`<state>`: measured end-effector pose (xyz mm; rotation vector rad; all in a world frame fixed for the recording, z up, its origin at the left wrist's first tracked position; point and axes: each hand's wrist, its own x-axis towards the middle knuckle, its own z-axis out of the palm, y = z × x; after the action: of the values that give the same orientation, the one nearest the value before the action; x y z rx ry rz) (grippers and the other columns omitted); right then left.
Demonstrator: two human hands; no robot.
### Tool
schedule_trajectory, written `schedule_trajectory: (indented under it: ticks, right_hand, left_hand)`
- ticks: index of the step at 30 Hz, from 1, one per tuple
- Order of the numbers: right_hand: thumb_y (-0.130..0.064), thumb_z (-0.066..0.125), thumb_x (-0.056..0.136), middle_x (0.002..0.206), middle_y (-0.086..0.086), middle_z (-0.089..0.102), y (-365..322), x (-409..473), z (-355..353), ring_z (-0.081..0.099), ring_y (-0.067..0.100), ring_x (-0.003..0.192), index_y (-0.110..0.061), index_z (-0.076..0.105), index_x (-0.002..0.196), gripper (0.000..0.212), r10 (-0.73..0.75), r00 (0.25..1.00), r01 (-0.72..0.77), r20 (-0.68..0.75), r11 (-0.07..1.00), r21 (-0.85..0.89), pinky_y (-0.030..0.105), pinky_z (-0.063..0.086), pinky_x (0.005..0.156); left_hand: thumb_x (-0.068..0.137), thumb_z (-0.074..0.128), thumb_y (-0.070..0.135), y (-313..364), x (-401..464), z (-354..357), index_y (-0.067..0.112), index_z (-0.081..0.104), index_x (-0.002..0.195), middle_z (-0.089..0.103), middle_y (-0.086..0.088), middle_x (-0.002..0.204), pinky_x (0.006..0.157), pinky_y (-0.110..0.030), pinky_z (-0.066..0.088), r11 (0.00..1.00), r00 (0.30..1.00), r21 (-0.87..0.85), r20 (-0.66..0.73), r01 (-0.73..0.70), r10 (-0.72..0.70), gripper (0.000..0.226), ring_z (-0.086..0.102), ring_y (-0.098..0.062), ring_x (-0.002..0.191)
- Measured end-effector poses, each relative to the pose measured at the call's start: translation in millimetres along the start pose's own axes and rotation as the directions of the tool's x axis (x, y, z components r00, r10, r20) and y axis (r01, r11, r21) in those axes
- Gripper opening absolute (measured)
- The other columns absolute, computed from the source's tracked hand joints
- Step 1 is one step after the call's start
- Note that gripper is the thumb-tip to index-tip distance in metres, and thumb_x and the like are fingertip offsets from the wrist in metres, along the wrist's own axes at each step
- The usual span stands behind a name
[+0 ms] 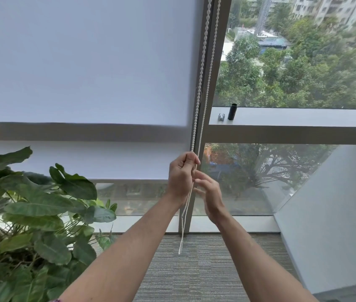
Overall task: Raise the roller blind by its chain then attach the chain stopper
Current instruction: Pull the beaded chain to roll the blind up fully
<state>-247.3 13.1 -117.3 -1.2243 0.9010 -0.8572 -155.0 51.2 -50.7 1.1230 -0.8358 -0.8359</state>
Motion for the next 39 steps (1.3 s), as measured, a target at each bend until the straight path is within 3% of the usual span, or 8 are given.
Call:
schedule_trajectory:
  ticks: [4, 10, 15, 22, 26, 30, 36, 39]
  right_hand:
    - [-0.041, 0.046, 0.092, 0.103, 0.013, 0.072, -41.0, 1.9, 9.4, 0.069, 0.025, 0.096, -0.008, 0.069, 0.112, 0.045, -0.118, 0.992, 0.122, -0.051, 0.989, 0.084, 0.035, 0.054, 0.083]
    - [-0.033, 0.036, 0.101, 0.065, -0.002, 0.053, -82.7, -2.3, 34.9, 0.043, 0.014, 0.057, -0.009, 0.067, 0.096, 0.039, -0.409, 0.912, 0.407, -0.009, 0.905, 0.127, 0.027, 0.033, 0.049]
    - [-0.037, 0.041, 0.101, 0.053, -0.004, 0.04, -65.7, -0.3, 38.5, 0.033, 0.009, 0.048, -0.019, 0.061, 0.068, 0.043, -0.399, 0.91, 0.405, -0.115, 0.913, 0.042, 0.02, 0.029, 0.045]
    - [-0.035, 0.043, 0.1, 0.048, -0.013, 0.038, -29.4, -8.6, 29.6, 0.031, 0.008, 0.045, -0.004, 0.048, 0.061, 0.05, -0.399, 0.902, 0.384, -0.167, 0.916, -0.112, 0.022, 0.026, 0.045]
    - [-0.037, 0.044, 0.098, 0.05, -0.009, 0.04, -1.3, -13.2, 25.9, 0.034, 0.009, 0.048, -0.005, 0.047, 0.059, 0.05, -0.333, 0.929, 0.313, -0.162, 0.94, -0.138, 0.025, 0.028, 0.048]
    - [-0.034, 0.044, 0.097, 0.049, -0.011, 0.041, 22.3, -18.1, 23.6, 0.034, 0.006, 0.049, -0.023, 0.049, 0.056, 0.044, -0.275, 0.948, 0.251, -0.161, 0.956, -0.152, 0.026, 0.029, 0.05]
    - [-0.033, 0.043, 0.097, 0.049, -0.013, 0.042, 42.4, -18.4, 29.4, 0.034, 0.004, 0.051, -0.03, 0.048, 0.053, 0.045, -0.219, 0.965, 0.192, -0.143, 0.965, -0.177, 0.026, 0.029, 0.052]
    - [-0.027, 0.043, 0.1, 0.049, -0.014, 0.04, 50.3, -22.1, 27.2, 0.032, 0.005, 0.051, -0.03, 0.047, 0.053, 0.048, -0.185, 0.972, 0.157, -0.142, 0.969, -0.189, 0.029, 0.028, 0.052]
  left_hand:
    - [0.102, 0.041, 0.009, -32.4, -16.0, -8.5, 0.018, 0.06, 0.067, 0.061, 0.013, 0.061, 0.058, -0.014, 0.041, 0.996, 0.995, 0.013, 0.046, 0.093, -0.094, 0.041, 0.051, 0.001, 0.056]
    - [0.099, 0.044, 0.005, -52.4, -28.4, -12.4, 0.024, 0.056, 0.058, 0.033, 0.0, 0.054, 0.05, -0.029, 0.021, 0.986, 0.987, 0.059, -0.01, 0.159, -0.158, 0.047, 0.028, -0.008, 0.049]
    - [0.1, 0.043, 0.005, -68.9, -41.7, -15.3, 0.027, 0.057, 0.054, 0.031, 0.003, 0.053, 0.051, -0.03, 0.018, 0.975, 0.975, 0.077, 0.05, 0.21, -0.214, 0.053, 0.025, -0.008, 0.05]
    - [0.099, 0.049, 0.018, -95.7, -51.2, -37.4, 0.024, 0.054, 0.058, 0.043, 0.013, 0.054, 0.056, -0.028, 0.03, 0.933, 0.943, 0.3, 0.203, 0.196, -0.263, 0.042, 0.035, -0.009, 0.056]
    - [0.085, 0.048, 0.027, -98.7, -41.8, -54.7, 0.017, 0.072, 0.101, 0.073, 0.004, 0.102, 0.089, -0.033, 0.05, 0.894, 0.914, 0.4, 0.25, 0.204, -0.321, 0.031, 0.065, -0.01, 0.096]
    - [0.079, 0.047, 0.027, -73.3, -25.6, -55.2, 0.012, 0.055, 0.134, 0.056, -0.005, 0.139, 0.105, -0.03, 0.044, 0.93, 0.959, 0.269, 0.068, 0.248, -0.276, 0.057, 0.055, -0.014, 0.126]
    - [0.094, 0.048, 0.026, -13.2, -5.5, -25.0, 0.009, 0.068, 0.111, 0.07, -0.013, 0.098, 0.093, -0.04, 0.052, 0.998, 0.986, 0.024, 0.155, 0.062, -0.065, 0.031, 0.067, -0.03, 0.096]
    - [0.098, 0.043, 0.025, 5.0, -2.8, -9.7, 0.009, 0.069, 0.101, 0.062, -0.006, 0.072, 0.066, -0.03, 0.05, 0.999, 0.975, -0.032, 0.222, -0.011, 0.018, 0.031, 0.059, -0.022, 0.067]
